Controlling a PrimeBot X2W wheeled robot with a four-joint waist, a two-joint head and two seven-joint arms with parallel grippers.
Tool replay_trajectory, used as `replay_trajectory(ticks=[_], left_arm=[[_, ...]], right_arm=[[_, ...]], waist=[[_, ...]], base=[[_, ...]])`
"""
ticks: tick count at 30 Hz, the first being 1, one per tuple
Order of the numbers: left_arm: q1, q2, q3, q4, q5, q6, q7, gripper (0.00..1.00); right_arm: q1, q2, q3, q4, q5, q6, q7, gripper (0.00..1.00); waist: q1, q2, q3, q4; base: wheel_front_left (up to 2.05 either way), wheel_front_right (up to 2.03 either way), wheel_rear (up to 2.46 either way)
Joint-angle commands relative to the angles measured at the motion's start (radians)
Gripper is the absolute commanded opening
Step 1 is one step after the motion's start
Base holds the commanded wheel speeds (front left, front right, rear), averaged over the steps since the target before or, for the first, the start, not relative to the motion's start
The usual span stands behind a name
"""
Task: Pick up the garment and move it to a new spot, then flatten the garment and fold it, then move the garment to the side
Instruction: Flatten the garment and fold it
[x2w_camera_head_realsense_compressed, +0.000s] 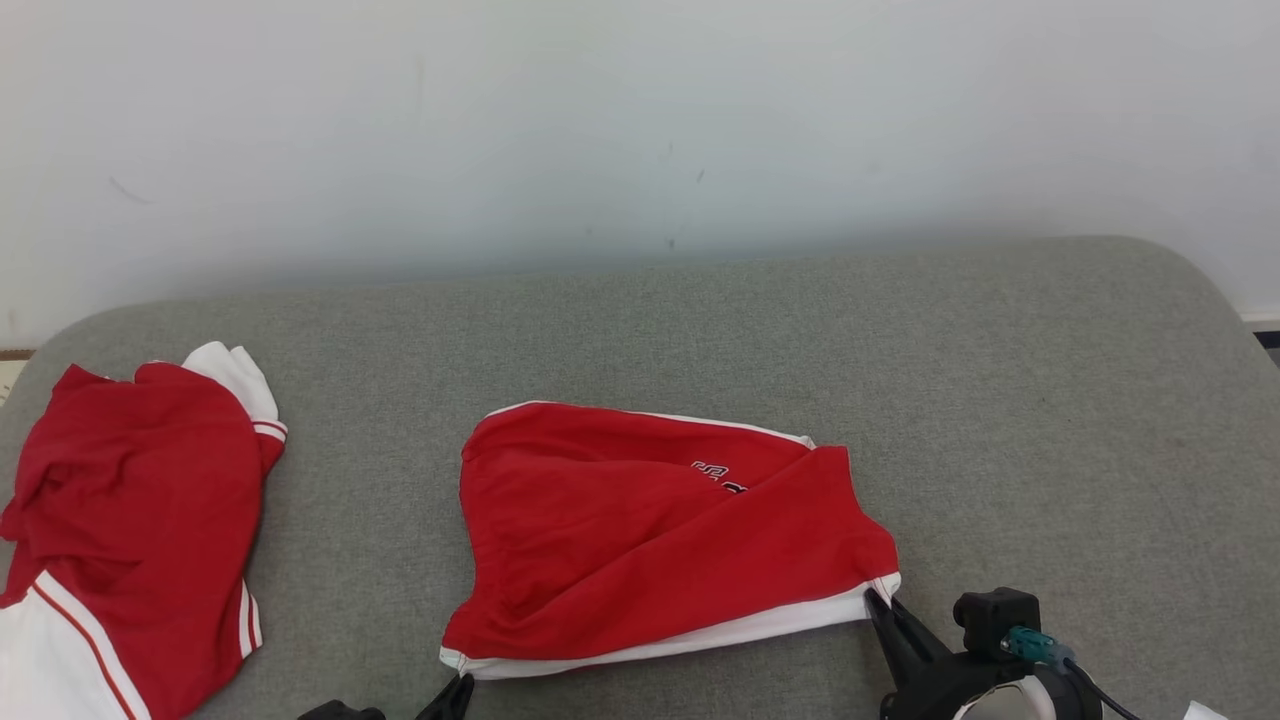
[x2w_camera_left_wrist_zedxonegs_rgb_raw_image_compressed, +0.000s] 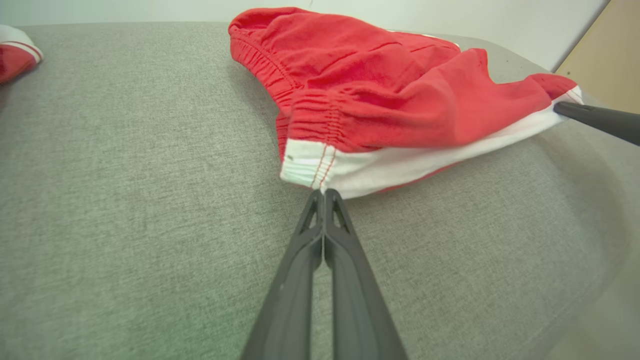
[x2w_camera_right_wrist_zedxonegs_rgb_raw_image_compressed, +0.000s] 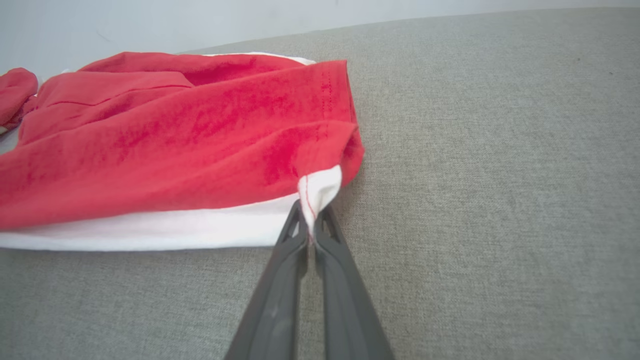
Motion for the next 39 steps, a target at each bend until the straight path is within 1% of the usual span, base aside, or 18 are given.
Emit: replay_trajectory(ticks=[1,13,19,24,28,30,33,34,36,37,39], left_arm=[[0.013,0.003,0.003,-0.001,0.008,0.001,-0.003,0.00],[0.022,-0.006,-0.014,0.019,-0.007,0.001,-0.003,0.00],[0.010,0.002,0.013,-0.013,0.010,0.001,-0.003,0.00],[-0.047,0.024,0.016,-0.059,0.028,0.001,-0.003,0.00],[-0.145,0.071,-0.016,-0.077,0.035,0.001,-0.003,0.00],[-0.216,0.094,-0.032,-0.081,0.021,0.001,-0.003,0.00],[-0.339,0.131,-0.043,-0.079,-0.008,0.001,0.007,0.00],[-0.430,0.152,-0.046,-0.069,-0.028,0.001,0.022,0.00],[-0.524,0.165,-0.046,-0.049,-0.052,0.001,0.035,0.00],[-0.524,0.165,-0.046,-0.049,-0.052,0.001,0.035,0.00],[-0.622,0.180,-0.056,-0.030,-0.044,0.001,0.049,0.00]], right_arm=[[0.012,-0.007,-0.001,-0.002,0.005,0.000,-0.003,0.00],[0.018,-0.003,0.020,0.009,0.021,0.000,-0.003,0.00],[0.002,-0.002,0.018,-0.025,0.029,0.000,-0.003,0.00],[-0.032,-0.016,0.038,-0.071,0.069,0.000,-0.003,0.00],[-0.107,-0.044,0.077,-0.108,0.101,0.000,0.010,0.00],[-0.164,-0.056,0.095,-0.130,0.130,0.000,0.025,0.00],[-0.279,-0.076,0.116,-0.158,0.169,0.000,0.052,0.00],[-0.364,-0.079,0.126,-0.162,0.200,0.000,0.073,0.00],[-0.455,-0.077,0.126,-0.152,0.237,0.000,0.087,0.00],[-0.455,-0.077,0.126,-0.152,0.237,0.000,0.087,0.00],[-0.546,-0.072,0.133,-0.133,0.266,0.000,0.106,0.00]], waist=[[-0.0001,0.0000,0.000,0.001],[-0.0001,0.0000,-0.004,0.013],[-0.0001,0.0000,-0.006,0.013],[-0.0001,0.0000,-0.001,0.013],[-0.0001,0.0000,0.018,0.003],[-0.0001,0.0000,0.041,-0.004],[-0.0001,0.0000,0.102,-0.019],[-0.0001,0.0000,0.149,-0.028],[-0.0001,0.0000,0.195,-0.034],[-0.0001,0.0000,0.195,-0.034],[-0.0001,0.0000,0.243,-0.038]], base=[[0.00,0.00,0.00],[0.00,0.00,0.00],[0.00,0.00,0.00],[0.00,0.00,0.00],[0.00,0.00,0.00],[0.00,0.00,0.00],[0.00,0.00,0.00],[0.00,0.00,0.00],[0.00,0.00,0.00],[0.00,0.00,0.00],[0.00,0.00,0.00]])
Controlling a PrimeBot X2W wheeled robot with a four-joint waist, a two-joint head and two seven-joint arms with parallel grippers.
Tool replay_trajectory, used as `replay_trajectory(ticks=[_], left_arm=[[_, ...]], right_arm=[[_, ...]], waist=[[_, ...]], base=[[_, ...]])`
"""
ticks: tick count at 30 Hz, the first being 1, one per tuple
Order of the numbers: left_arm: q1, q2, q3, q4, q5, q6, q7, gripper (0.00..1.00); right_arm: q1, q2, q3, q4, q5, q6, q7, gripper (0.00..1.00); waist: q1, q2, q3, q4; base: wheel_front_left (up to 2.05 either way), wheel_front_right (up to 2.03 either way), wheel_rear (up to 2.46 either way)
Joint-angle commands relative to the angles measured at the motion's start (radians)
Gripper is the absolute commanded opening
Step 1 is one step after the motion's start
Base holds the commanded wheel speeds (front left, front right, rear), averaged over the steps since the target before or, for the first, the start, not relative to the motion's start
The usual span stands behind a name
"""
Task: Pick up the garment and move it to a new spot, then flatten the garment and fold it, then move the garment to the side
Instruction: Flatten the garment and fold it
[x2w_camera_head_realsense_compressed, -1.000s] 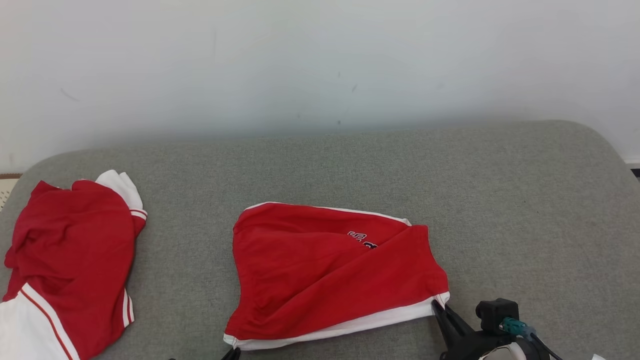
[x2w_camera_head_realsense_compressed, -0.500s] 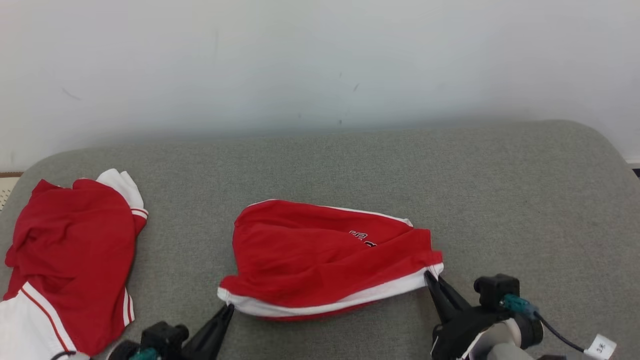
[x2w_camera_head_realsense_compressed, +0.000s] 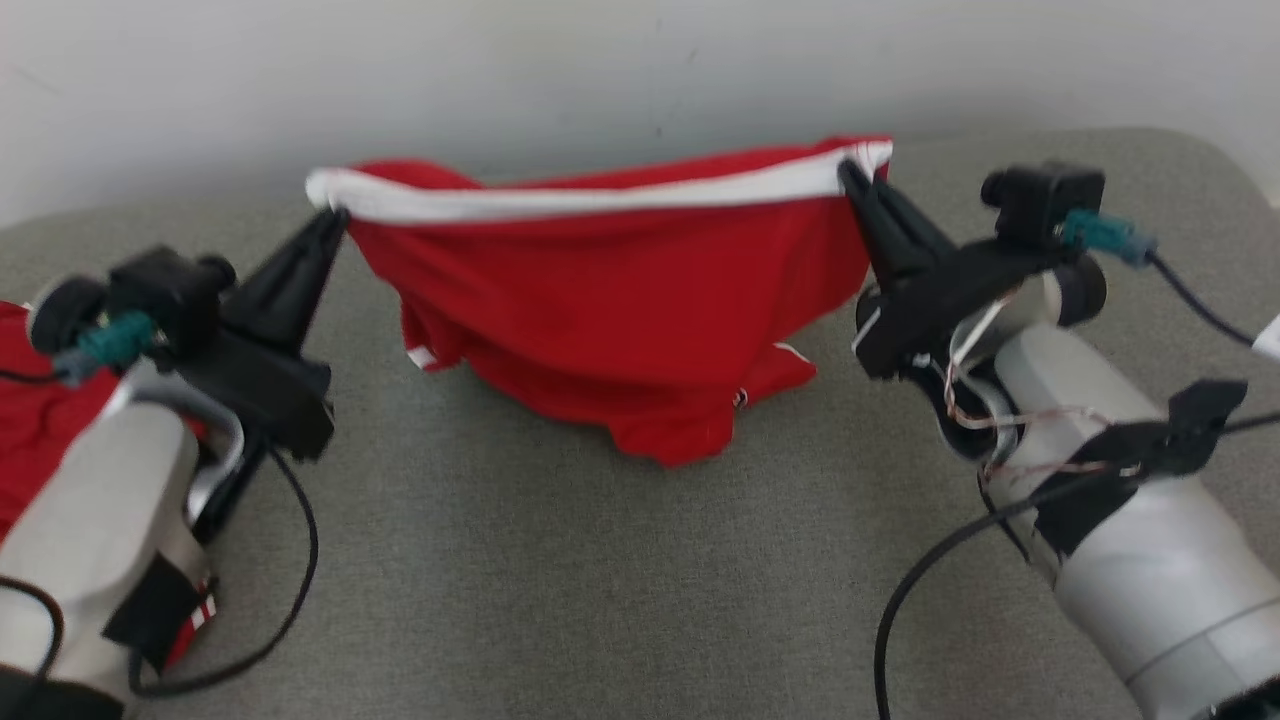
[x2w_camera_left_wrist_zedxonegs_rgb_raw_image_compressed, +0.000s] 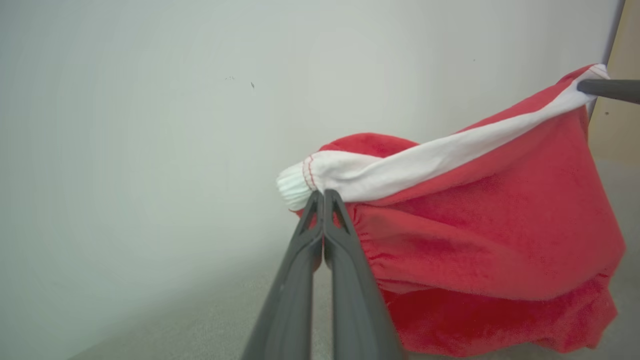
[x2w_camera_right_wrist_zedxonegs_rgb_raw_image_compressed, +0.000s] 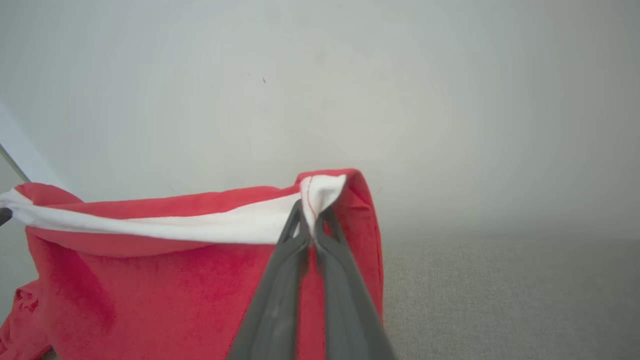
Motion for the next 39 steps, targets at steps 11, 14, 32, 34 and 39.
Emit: replay_trajectory(ticks=[11,14,32,34,39], left_arm=[[-0.465,0.005,-0.077,0.157,-0.058,0.001,0.046,0.00],[-0.580,-0.010,-0.098,0.203,-0.069,0.001,0.041,0.00],[-0.855,-0.102,-0.102,0.304,-0.039,0.042,-0.054,0.00],[-0.820,-0.102,-0.082,0.264,-0.040,0.051,-0.055,0.00],[-0.549,-0.074,-0.008,0.091,-0.038,0.079,-0.055,0.00]], right_arm=[[-0.472,0.063,0.002,0.191,0.175,0.000,0.065,0.00],[-0.587,0.078,-0.007,0.248,0.191,0.000,0.049,0.00],[-0.857,0.064,0.107,0.333,0.126,0.000,-0.090,0.00],[-0.834,0.060,0.126,0.310,0.145,0.000,-0.093,0.00],[-0.630,0.013,0.211,0.211,0.226,0.000,-0.106,0.00]], waist=[[-0.0001,-0.0001,0.281,-0.018],[-0.0001,-0.0001,0.304,-0.009],[-0.0001,-0.0001,0.383,0.036],[-0.0001,-0.0001,0.403,0.032],[-0.0001,-0.0001,0.379,0.012]], base=[[0.00,0.00,0.00],[0.00,0.00,0.00],[0.00,0.00,0.00],[0.00,0.00,0.00],[0.00,0.00,0.00]])
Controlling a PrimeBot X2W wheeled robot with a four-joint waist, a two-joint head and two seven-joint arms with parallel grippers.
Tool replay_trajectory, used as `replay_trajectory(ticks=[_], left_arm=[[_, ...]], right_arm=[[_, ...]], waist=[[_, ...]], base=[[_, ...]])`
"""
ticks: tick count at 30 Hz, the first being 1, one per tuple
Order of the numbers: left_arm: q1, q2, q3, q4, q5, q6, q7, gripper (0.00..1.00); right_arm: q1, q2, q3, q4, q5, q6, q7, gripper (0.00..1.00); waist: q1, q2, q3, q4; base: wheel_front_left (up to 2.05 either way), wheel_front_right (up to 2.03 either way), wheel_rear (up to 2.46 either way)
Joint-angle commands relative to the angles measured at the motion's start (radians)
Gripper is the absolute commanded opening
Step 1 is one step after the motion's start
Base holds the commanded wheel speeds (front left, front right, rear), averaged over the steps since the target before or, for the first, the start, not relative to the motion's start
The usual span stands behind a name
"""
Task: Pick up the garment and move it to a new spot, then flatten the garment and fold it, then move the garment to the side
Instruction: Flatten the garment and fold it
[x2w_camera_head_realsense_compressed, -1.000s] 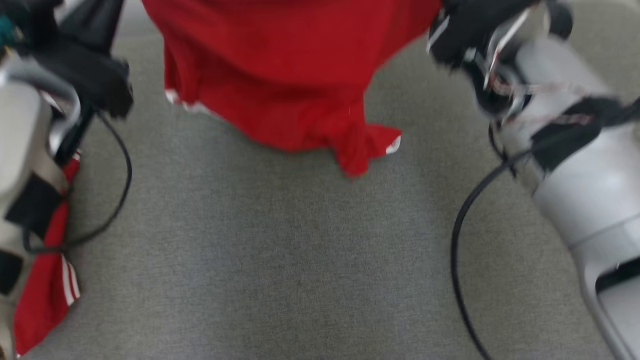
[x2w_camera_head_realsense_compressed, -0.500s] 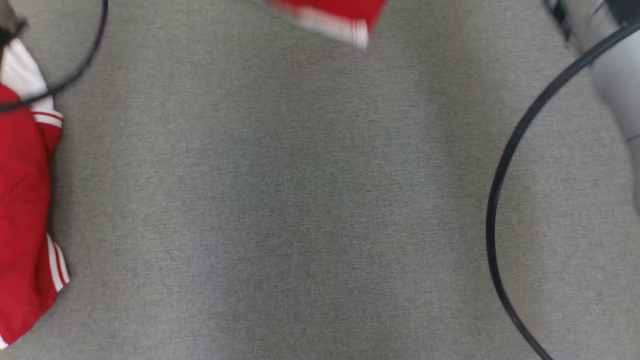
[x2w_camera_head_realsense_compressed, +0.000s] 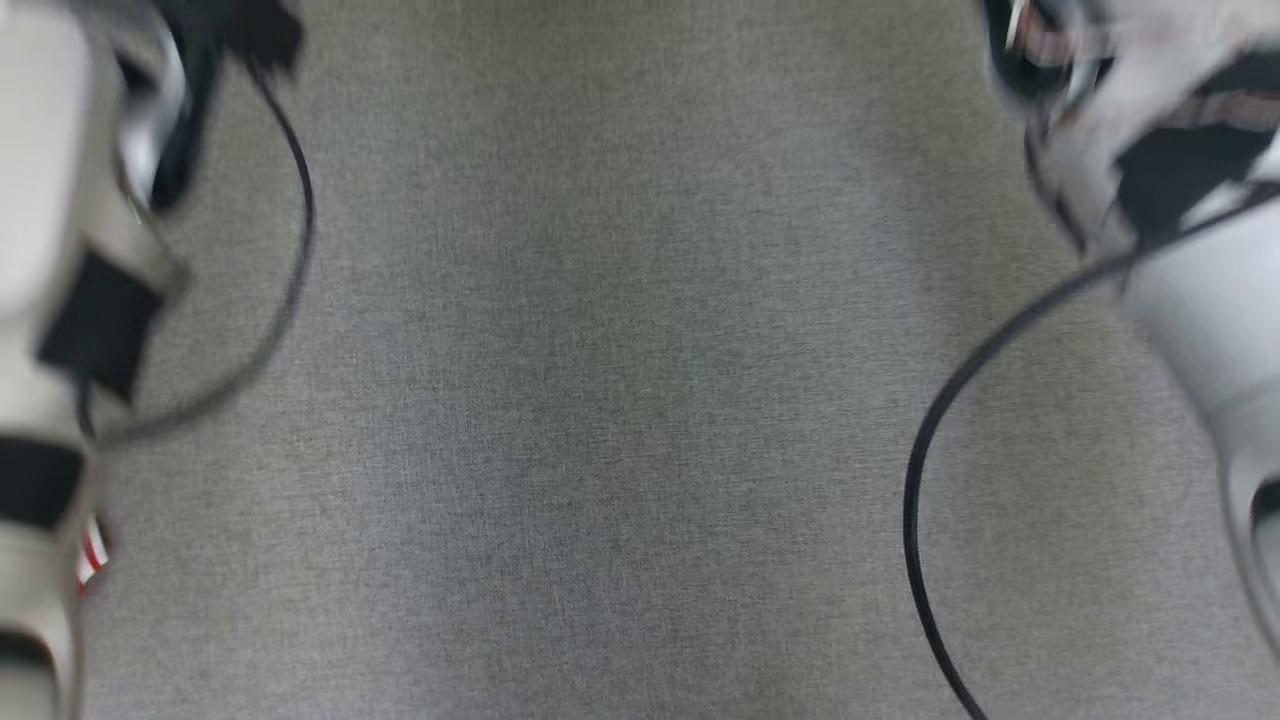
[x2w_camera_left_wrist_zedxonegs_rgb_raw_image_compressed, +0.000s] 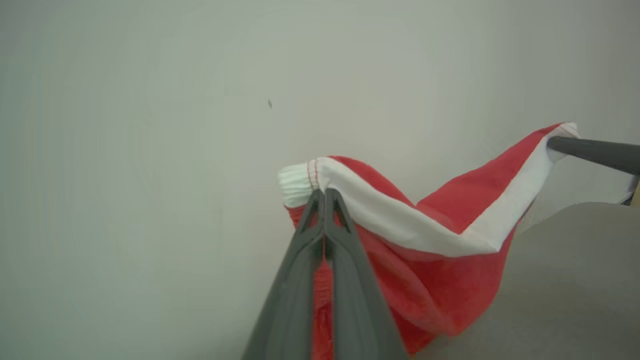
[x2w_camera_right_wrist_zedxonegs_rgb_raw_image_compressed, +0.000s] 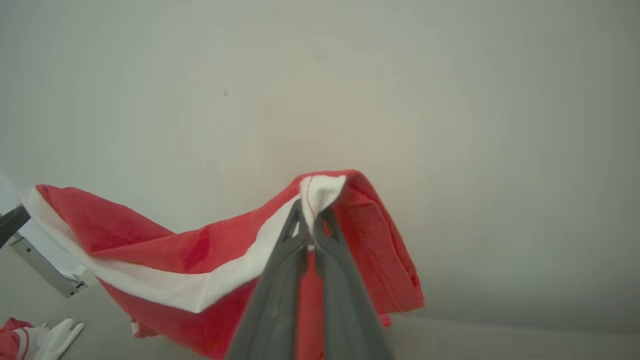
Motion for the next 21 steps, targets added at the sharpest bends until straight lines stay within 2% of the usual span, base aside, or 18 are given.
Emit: replay_trajectory(ticks=[1,6,12,17,21], left_arm=[[0.025,0.008,0.007,-0.013,-0.005,0.002,-0.008,0.00],[0.317,0.022,0.078,-0.152,-0.015,0.037,-0.008,0.00],[0.640,-0.002,0.160,-0.299,-0.009,0.079,-0.008,0.00],[0.855,-0.046,0.201,-0.368,0.001,0.088,-0.008,0.00],[0.985,-0.084,0.217,-0.369,0.008,0.074,-0.008,0.00]], right_arm=[[0.021,-0.007,0.003,-0.011,0.012,0.000,-0.006,0.00],[0.254,-0.066,0.010,-0.124,0.042,0.000,-0.008,0.00],[0.538,-0.117,-0.049,-0.253,0.015,0.000,-0.008,0.00],[0.754,-0.135,-0.079,-0.336,-0.018,0.000,-0.009,0.00],[0.894,-0.140,-0.125,-0.370,-0.039,0.000,-0.008,0.00]], waist=[[-0.0001,-0.0003,-0.031,-0.013],[-0.0001,-0.0003,-0.103,-0.032],[-0.0001,-0.0003,-0.194,-0.045],[-0.0001,-0.0003,-0.261,-0.045],[-0.0001,-0.0003,-0.305,-0.036]], base=[[0.00,0.00,0.00],[0.00,0.00,0.00],[0.00,0.00,0.00],[0.00,0.00,0.00],[0.00,0.00,0.00]])
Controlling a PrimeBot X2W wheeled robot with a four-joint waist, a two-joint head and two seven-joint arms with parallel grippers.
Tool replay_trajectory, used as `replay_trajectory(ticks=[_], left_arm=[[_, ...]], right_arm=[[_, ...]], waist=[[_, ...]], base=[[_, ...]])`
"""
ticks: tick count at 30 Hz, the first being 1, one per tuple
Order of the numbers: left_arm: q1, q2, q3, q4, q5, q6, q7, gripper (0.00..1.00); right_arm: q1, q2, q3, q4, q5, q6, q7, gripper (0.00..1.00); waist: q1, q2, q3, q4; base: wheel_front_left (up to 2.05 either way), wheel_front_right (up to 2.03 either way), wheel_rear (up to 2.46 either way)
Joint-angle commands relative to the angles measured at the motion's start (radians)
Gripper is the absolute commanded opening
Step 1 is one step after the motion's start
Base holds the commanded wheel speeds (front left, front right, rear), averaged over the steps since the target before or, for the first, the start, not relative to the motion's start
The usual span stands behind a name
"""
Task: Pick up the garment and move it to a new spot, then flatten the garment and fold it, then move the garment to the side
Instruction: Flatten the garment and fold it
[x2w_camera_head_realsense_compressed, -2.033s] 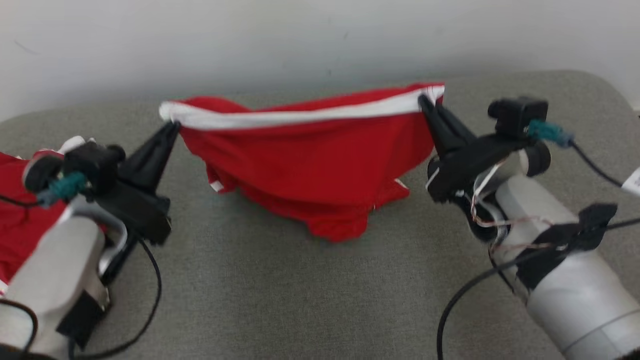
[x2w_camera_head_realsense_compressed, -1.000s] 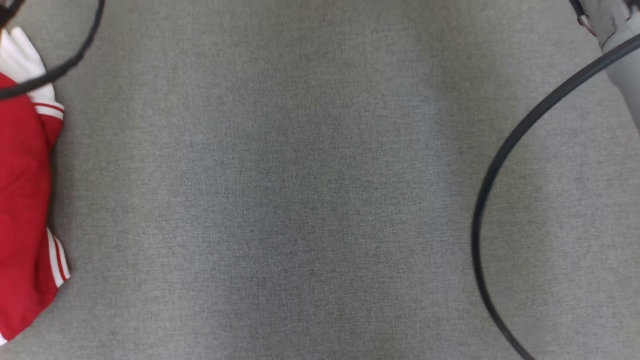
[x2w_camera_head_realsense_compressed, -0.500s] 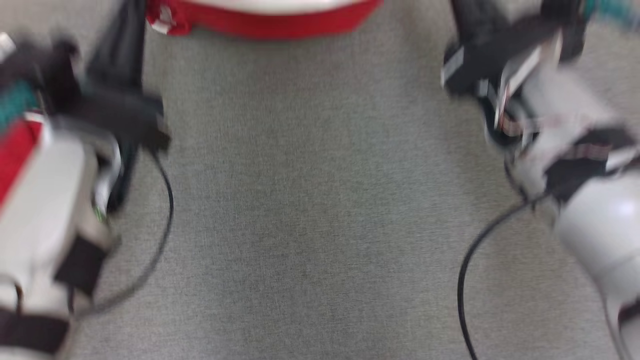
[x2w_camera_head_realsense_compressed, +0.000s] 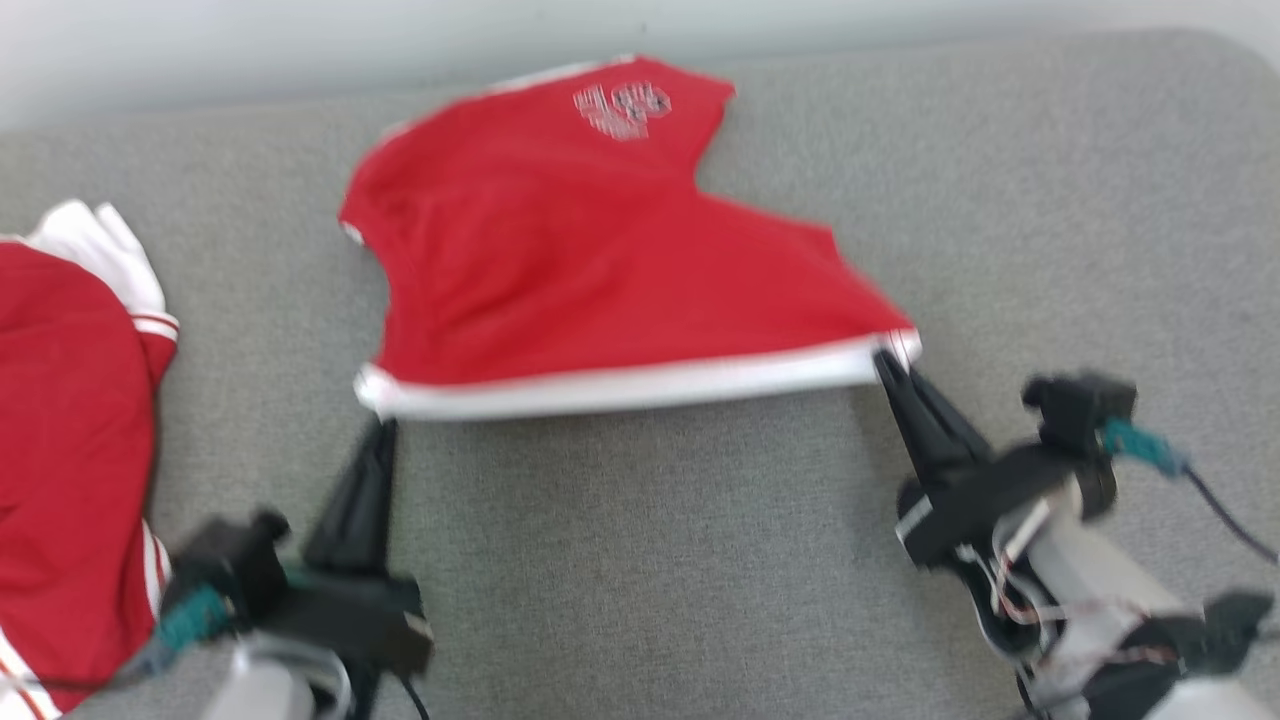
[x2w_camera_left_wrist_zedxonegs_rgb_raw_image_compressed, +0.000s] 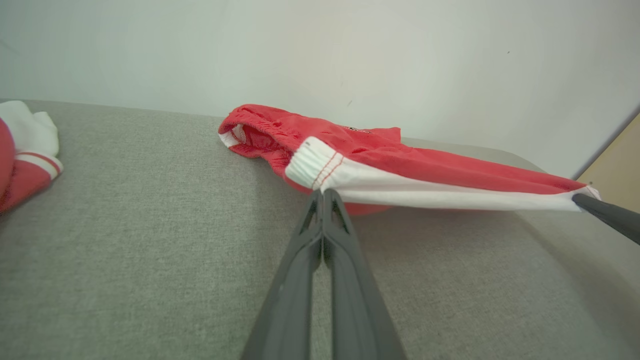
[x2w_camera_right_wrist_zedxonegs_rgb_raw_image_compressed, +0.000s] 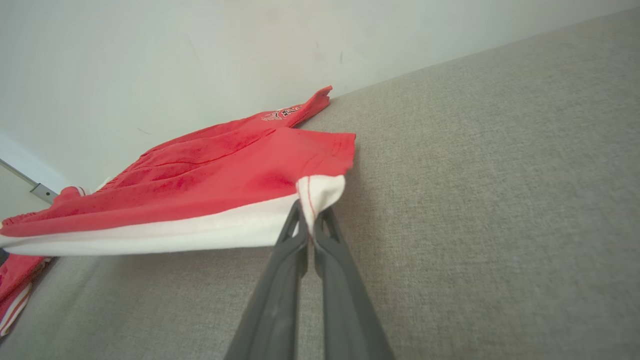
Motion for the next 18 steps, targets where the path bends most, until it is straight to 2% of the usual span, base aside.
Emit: replay_trajectory(ticks=[1,12,18], left_arm=[[0.057,-0.015,0.013,0.004,0.004,-0.007,-0.008,0.00],[0.343,-0.130,0.127,0.012,0.051,-0.040,-0.008,0.00],[0.452,-0.166,0.119,0.016,0.102,-0.053,-0.008,0.00]], right_arm=[[0.056,-0.010,-0.028,-0.008,-0.016,0.000,-0.003,0.00],[0.373,-0.020,-0.132,-0.049,-0.091,-0.001,-0.001,0.00],[0.505,-0.031,-0.174,-0.099,-0.107,-0.001,0.042,0.00]], waist=[[0.0003,0.0001,-0.062,0.003],[0.0003,0.0001,-0.198,0.011],[0.0003,0.0001,-0.239,0.030]], base=[[0.00,0.00,0.00],[0.00,0.00,0.00],[0.00,0.00,0.00]])
